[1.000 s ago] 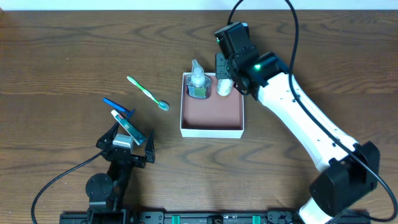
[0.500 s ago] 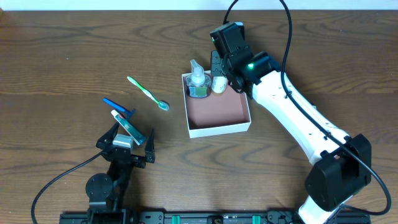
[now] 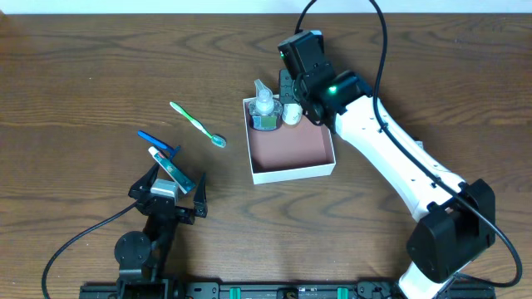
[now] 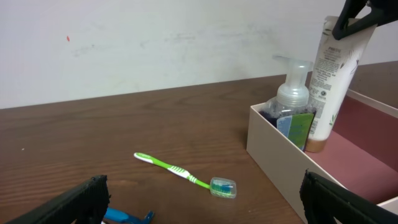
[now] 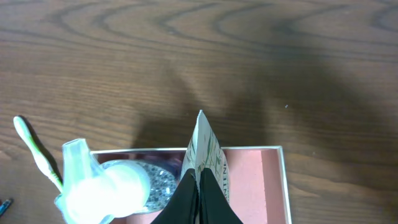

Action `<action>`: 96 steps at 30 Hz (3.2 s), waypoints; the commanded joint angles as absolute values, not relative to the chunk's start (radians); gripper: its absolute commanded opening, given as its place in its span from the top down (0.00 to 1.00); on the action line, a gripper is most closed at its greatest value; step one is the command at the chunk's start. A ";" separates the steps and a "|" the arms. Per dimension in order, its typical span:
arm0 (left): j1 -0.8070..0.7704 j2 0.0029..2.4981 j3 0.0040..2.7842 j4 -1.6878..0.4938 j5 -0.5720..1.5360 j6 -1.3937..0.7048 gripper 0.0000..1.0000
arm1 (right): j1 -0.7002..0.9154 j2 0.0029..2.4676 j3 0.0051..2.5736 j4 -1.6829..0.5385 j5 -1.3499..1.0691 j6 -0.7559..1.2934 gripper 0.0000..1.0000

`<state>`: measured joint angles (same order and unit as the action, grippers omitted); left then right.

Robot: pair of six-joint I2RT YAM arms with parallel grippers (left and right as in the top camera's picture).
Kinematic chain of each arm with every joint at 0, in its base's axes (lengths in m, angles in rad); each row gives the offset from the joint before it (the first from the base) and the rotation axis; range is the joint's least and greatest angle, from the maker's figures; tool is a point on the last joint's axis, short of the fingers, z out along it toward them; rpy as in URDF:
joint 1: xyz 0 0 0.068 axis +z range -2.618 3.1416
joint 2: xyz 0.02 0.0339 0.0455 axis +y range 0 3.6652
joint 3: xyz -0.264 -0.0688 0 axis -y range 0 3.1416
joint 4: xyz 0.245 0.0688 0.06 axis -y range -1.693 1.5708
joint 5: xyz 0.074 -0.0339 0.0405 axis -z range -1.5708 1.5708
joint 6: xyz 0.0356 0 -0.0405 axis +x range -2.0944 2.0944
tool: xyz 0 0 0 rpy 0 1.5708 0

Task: Pack container
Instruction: 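Grasp the lotion tube and place it upright beside the soap bottle, then open the right gripper and withdraw it from the box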

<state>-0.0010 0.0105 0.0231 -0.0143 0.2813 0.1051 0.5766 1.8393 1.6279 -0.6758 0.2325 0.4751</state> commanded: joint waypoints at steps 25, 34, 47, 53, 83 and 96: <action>0.002 0.005 0.004 -0.047 0.284 0.104 0.02 | 0.597 1.816 1.656 -0.648 0.201 0.350 0.16; 0.002 0.005 0.004 -0.047 0.284 0.104 0.02 | 0.571 1.606 1.676 -0.874 0.231 0.356 0.18; 0.002 0.005 0.004 -0.047 0.284 0.104 0.02 | 0.435 1.536 1.518 -1.182 0.249 0.501 0.21; 0.002 0.005 0.004 -0.047 0.284 0.104 0.02 | 0.446 1.536 1.327 -1.058 0.168 0.500 0.21; 0.002 0.005 0.004 -0.047 0.284 0.104 0.02 | 0.468 1.536 1.052 -0.823 0.114 0.467 0.23; 0.002 0.005 0.004 -0.047 0.284 0.104 0.02 | 0.500 1.536 1.052 -0.868 0.096 0.494 0.25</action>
